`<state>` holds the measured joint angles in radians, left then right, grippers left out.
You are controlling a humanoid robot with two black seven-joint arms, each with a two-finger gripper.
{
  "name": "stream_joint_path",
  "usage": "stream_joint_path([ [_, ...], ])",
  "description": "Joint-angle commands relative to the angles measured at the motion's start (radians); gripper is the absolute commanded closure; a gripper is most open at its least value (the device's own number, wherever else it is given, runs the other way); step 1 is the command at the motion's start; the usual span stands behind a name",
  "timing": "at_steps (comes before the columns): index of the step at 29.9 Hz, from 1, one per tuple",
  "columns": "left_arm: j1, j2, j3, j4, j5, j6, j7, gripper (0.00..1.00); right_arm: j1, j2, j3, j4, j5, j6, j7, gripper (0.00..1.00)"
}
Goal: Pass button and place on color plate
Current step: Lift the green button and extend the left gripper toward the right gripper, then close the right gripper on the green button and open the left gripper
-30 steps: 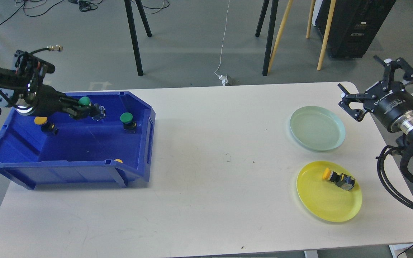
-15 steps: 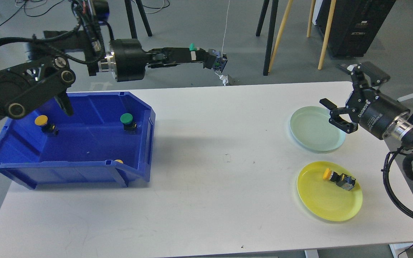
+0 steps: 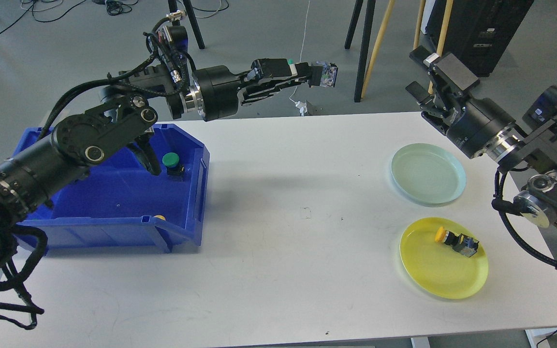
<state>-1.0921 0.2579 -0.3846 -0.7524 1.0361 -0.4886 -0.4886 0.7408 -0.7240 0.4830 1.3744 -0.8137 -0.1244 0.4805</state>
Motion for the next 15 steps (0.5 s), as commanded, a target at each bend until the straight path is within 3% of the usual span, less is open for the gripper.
stream_joint_path([
  [1, 0.000, -0.038, -0.002, 0.027, -0.031, 0.000, 0.000, 0.88, 0.040, 0.020, -0.049, -0.018, -0.044, -0.015, 0.008, 0.00],
  [15, 0.014, -0.106, -0.046, 0.027, -0.053, 0.000, 0.000, 0.88, 0.084, 0.228, -0.063, -0.161, -0.051, -0.032, 0.008, 0.00],
])
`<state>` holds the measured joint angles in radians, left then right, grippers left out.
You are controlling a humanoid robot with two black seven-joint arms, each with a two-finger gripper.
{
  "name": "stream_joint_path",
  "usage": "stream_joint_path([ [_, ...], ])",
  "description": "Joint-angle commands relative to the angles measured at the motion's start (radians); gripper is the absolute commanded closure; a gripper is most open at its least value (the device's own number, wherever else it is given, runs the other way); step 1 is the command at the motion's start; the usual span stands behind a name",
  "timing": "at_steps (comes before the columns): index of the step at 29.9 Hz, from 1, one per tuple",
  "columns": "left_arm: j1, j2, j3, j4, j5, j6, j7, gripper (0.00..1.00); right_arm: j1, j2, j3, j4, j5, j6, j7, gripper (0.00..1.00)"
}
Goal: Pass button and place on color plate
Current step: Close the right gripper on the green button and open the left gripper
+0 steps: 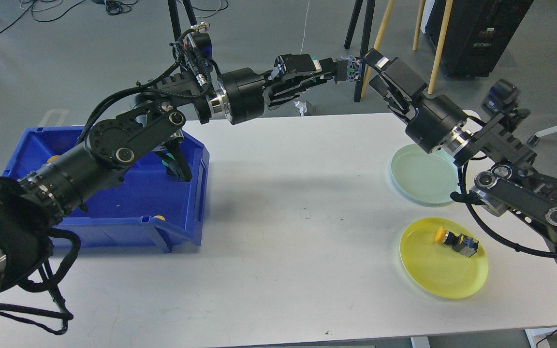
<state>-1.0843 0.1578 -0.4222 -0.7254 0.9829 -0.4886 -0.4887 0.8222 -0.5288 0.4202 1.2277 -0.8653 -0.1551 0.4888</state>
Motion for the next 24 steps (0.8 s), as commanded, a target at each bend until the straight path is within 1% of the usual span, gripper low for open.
stream_joint_path([
  [1, 0.006, -0.004, -0.009, 0.001, 0.000, 0.000, 0.000, 0.88, 0.002, 0.036, 0.000, -0.016, 0.000, -0.003, 0.000, 0.00],
  [6, 0.009, -0.004, -0.010, 0.001, -0.003, 0.000, 0.000, 0.88, 0.006, 0.064, 0.000, -0.030, 0.002, -0.012, 0.000, 0.01],
  [8, 0.010, -0.006, -0.010, 0.001, -0.007, 0.000, 0.000, 0.88, 0.014, 0.076, 0.000, -0.028, 0.005, -0.026, 0.000, 0.03],
  [10, 0.010, -0.006, -0.010, 0.003, -0.012, 0.000, 0.000, 0.88, 0.018, 0.096, 0.000, -0.028, 0.005, -0.034, 0.000, 0.08],
  [11, 0.010, -0.007, -0.010, 0.004, -0.016, 0.000, 0.000, 0.87, 0.018, 0.098, 0.000, -0.028, 0.005, -0.037, 0.000, 0.13],
  [14, 0.014, -0.009, -0.010, 0.030, -0.030, 0.000, 0.000, 0.87, 0.018, 0.098, 0.000, -0.028, 0.003, -0.037, 0.000, 0.43],
  [15, 0.014, -0.011, -0.010, 0.035, -0.033, 0.000, 0.000, 0.87, 0.018, 0.098, 0.000, -0.028, 0.002, -0.037, 0.000, 0.46],
  [18, 0.014, -0.012, -0.010, 0.035, -0.033, 0.000, 0.000, 0.87, 0.015, 0.098, 0.000, -0.027, 0.002, -0.038, 0.000, 0.49],
  [24, 0.017, -0.011, -0.013, 0.040, -0.055, 0.000, 0.000, 0.87, 0.005, 0.090, 0.000, -0.023, 0.005, -0.060, 0.000, 0.48],
])
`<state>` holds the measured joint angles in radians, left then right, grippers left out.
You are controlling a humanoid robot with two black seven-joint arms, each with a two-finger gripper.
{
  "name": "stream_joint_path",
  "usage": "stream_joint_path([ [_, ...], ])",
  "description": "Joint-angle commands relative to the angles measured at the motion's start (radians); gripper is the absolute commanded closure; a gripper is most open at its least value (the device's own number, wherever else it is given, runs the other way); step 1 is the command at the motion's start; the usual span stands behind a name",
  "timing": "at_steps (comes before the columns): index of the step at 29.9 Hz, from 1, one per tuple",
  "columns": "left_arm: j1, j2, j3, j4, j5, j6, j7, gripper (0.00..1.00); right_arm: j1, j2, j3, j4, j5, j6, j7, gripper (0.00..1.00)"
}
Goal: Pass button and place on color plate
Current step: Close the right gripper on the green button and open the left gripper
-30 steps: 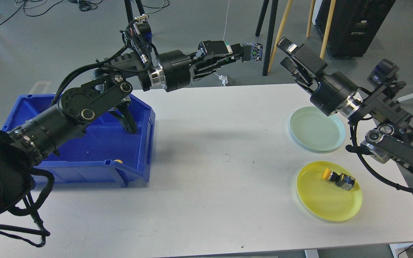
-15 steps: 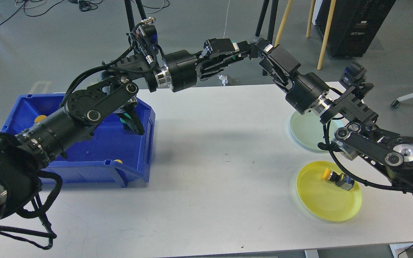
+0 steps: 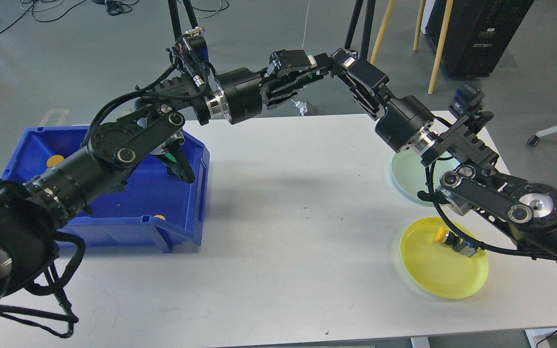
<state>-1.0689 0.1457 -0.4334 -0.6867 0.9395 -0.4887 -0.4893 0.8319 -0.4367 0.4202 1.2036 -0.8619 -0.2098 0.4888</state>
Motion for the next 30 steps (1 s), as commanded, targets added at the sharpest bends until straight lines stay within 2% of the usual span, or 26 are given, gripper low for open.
stream_joint_path([
  [1, 0.003, 0.002, -0.004, 0.001, -0.013, 0.000, 0.001, 0.87, -0.005, -0.002, 0.000, 0.001, 0.001, -0.006, 0.000, 0.48],
  [8, 0.013, 0.003, -0.004, 0.001, -0.013, 0.000, 0.001, 0.86, 0.001, 0.003, 0.000, 0.001, 0.001, -0.013, 0.000, 0.53],
  [15, 0.017, 0.002, -0.011, -0.002, -0.013, 0.000, 0.001, 0.86, 0.004, 0.010, 0.002, -0.003, 0.001, -0.013, 0.000, 0.53],
  [20, 0.032, -0.001, -0.085, -0.002, -0.011, 0.000, 0.001, 0.86, 0.004, 0.009, 0.002, -0.003, 0.001, -0.013, 0.000, 0.53],
  [24, 0.037, -0.001, -0.093, -0.004, -0.010, 0.000, 0.001, 0.86, 0.004, 0.009, 0.002, -0.003, 0.001, -0.013, 0.000, 0.52],
  [27, 0.037, -0.001, -0.093, -0.004, -0.010, 0.000, 0.001, 0.86, 0.006, 0.010, 0.003, -0.003, 0.003, -0.014, 0.000, 0.48],
  [30, 0.043, -0.001, -0.094, -0.005, -0.010, 0.000, 0.001, 0.86, 0.006, 0.012, 0.003, -0.004, 0.004, -0.020, 0.000, 0.39],
])
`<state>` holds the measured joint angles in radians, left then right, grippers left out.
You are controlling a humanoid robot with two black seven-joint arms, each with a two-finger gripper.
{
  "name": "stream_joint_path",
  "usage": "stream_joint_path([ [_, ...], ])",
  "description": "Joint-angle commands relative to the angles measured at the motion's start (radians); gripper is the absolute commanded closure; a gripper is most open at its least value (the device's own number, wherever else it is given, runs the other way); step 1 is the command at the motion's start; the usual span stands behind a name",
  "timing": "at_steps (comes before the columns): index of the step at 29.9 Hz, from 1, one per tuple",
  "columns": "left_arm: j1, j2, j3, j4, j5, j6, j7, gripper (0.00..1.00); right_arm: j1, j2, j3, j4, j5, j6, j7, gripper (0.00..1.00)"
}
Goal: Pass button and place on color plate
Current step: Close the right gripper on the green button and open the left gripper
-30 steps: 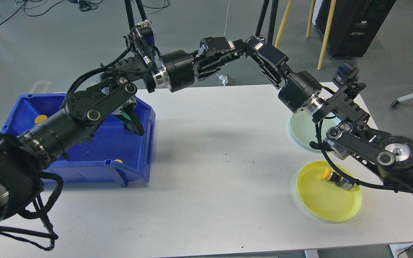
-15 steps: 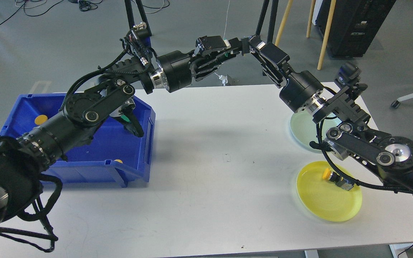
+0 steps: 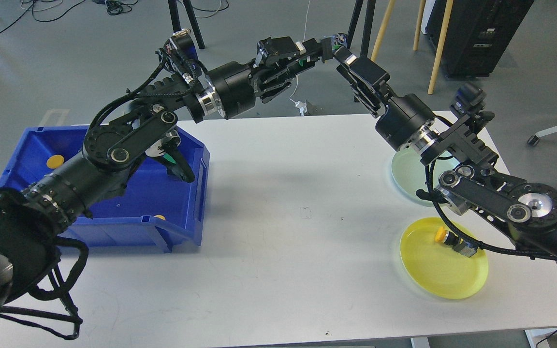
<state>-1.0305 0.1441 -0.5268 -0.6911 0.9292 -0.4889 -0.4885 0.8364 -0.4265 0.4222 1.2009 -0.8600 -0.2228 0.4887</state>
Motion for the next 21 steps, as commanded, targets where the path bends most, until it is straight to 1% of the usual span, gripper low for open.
stream_joint_path([
  [1, 0.004, 0.000, -0.001, -0.001, 0.000, 0.000, 0.000, 0.86, 0.001, 0.003, 0.001, 0.000, 0.004, -0.012, 0.000, 0.38],
  [5, 0.007, -0.001, -0.001, -0.001, 0.000, 0.000, 0.000, 0.86, 0.009, 0.003, 0.003, 0.000, 0.007, -0.027, 0.000, 0.27],
  [7, 0.010, -0.001, 0.001, -0.002, 0.000, 0.000, 0.000, 0.86, 0.012, 0.003, 0.006, 0.000, 0.009, -0.035, 0.000, 0.19],
  [9, 0.012, -0.001, 0.001, -0.004, 0.000, 0.000, 0.000, 0.86, 0.015, 0.003, 0.009, 0.000, 0.010, -0.036, 0.000, 0.16],
  [14, 0.012, -0.015, 0.001, -0.004, 0.002, 0.000, 0.000, 0.86, 0.027, 0.003, 0.003, -0.001, 0.010, -0.035, 0.000, 0.14],
  [21, 0.012, -0.024, -0.001, -0.004, 0.006, 0.000, 0.000, 0.85, 0.042, 0.005, 0.003, -0.015, 0.015, -0.035, 0.000, 0.17],
])
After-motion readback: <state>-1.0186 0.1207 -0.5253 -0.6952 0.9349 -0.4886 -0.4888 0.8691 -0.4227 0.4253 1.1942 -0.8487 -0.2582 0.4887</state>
